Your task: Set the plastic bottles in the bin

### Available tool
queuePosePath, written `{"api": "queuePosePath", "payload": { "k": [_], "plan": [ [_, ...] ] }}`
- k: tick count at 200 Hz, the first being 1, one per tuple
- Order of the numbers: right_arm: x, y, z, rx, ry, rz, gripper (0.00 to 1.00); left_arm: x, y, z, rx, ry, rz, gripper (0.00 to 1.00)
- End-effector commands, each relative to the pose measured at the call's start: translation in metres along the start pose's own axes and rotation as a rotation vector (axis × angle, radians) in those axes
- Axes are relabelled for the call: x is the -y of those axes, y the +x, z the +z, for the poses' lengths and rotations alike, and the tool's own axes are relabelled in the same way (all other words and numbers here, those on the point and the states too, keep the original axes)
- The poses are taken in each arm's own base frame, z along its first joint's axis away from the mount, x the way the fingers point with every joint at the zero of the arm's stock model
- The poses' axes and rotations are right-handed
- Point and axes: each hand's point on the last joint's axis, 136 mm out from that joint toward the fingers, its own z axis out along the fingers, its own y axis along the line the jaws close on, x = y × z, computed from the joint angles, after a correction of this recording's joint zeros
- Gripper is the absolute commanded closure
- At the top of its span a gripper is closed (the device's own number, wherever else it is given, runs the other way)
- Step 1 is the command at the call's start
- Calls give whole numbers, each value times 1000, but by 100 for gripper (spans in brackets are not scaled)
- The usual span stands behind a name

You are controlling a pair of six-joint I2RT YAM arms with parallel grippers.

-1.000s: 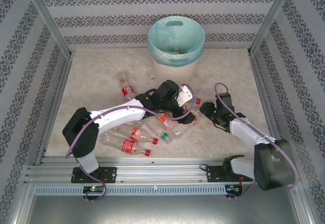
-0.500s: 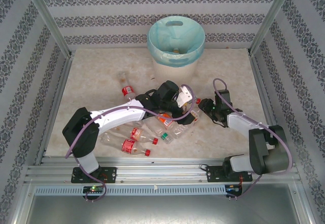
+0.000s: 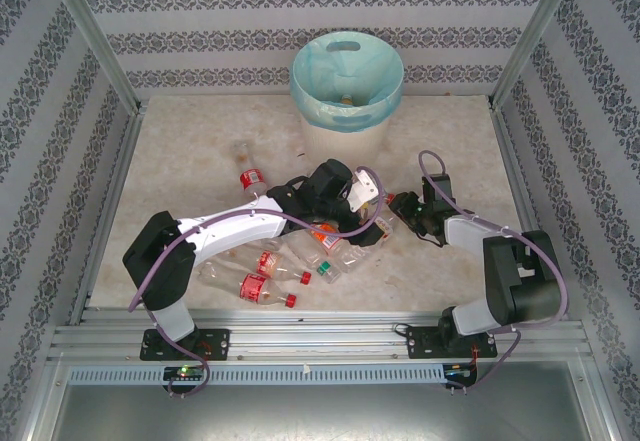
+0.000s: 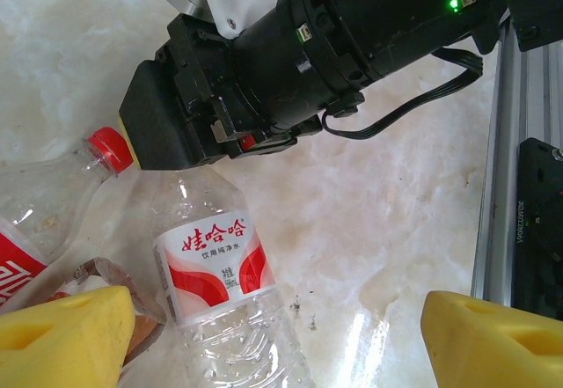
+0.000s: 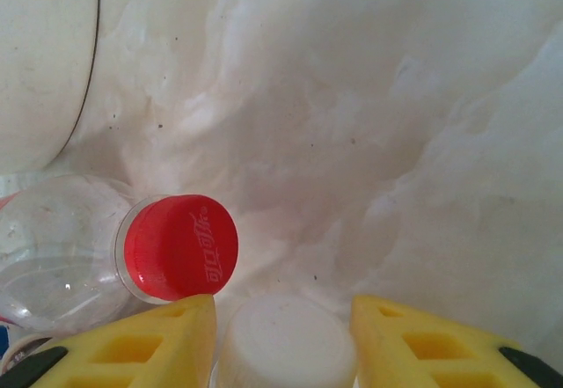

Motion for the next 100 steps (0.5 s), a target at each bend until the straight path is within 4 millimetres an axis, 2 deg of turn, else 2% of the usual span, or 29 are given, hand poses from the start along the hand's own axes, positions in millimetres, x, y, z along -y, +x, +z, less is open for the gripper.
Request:
{"api": "queuePosePath", "payload": {
  "k": [1, 55, 100],
  "plan": [
    [-10, -10, -1, 18, -39, 10, 57, 7, 2, 5, 5, 28, 7, 14],
    [-3, -13, -12, 46, -43, 30, 64, 7, 1, 5, 6, 30, 5, 14],
    [-5, -18, -38, 92, -59, 19, 76, 10, -4, 1, 18, 40, 1, 14]
  ]
}}
